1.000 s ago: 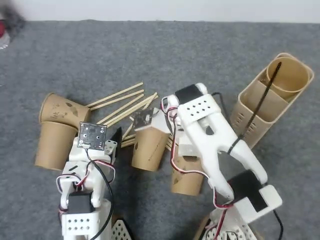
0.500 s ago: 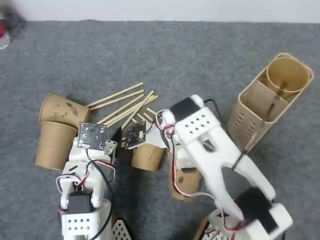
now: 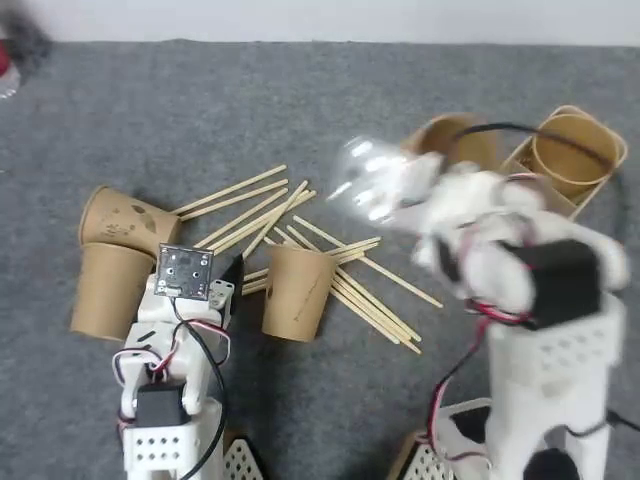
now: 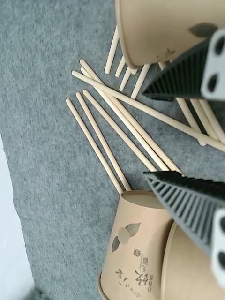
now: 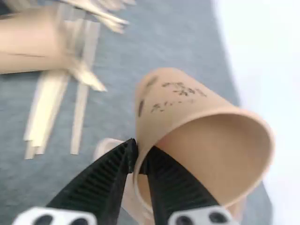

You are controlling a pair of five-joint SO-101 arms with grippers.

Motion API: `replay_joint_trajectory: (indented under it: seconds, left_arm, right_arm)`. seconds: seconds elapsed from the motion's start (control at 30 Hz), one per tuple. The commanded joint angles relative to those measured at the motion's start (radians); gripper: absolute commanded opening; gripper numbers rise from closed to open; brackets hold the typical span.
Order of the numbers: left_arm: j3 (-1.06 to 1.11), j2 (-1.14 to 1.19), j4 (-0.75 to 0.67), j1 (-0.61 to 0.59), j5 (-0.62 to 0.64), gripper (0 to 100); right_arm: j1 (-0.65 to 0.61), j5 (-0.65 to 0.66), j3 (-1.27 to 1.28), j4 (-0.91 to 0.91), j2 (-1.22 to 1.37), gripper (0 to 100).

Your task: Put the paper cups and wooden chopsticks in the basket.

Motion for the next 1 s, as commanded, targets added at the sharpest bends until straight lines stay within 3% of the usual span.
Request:
replay_joint_trajectory:
  seconds: [0.0, 0.13, 0.27, 0.73, 0.9, 0.97]
  left_arm:
    - [-0.007, -0.014, 0.0, 0.009, -0.009, 24]
    - [-0.007, -0.014, 0.0, 0.009, -0.009, 24]
    - [-0.007, -0.014, 0.002, 0.009, -0.009, 24]
    - [-0.007, -0.014, 0.003, 0.008, -0.009, 24]
    - [-0.007, -0.014, 0.0, 0.008, -0.009, 24]
    - [-0.007, -0.014, 0.0, 0.008, -0.009, 24]
  right_arm:
    - [0.246, -0.009, -0.097, -0.038, -0.028, 0.8]
    - [0.45, 0.034, -0.097, -0.105, -0.028, 0.8]
    - [0.527, 0.098, -0.095, -0.125, 0.007, 0.8]
    - [0.504, 0.091, -0.103, -0.125, 0.286, 0.8]
    - [0.417, -0.011, -0.103, -0.147, 0.286, 1.1]
    - [0.387, -0.038, -0.103, -0.159, 0.286, 5.7]
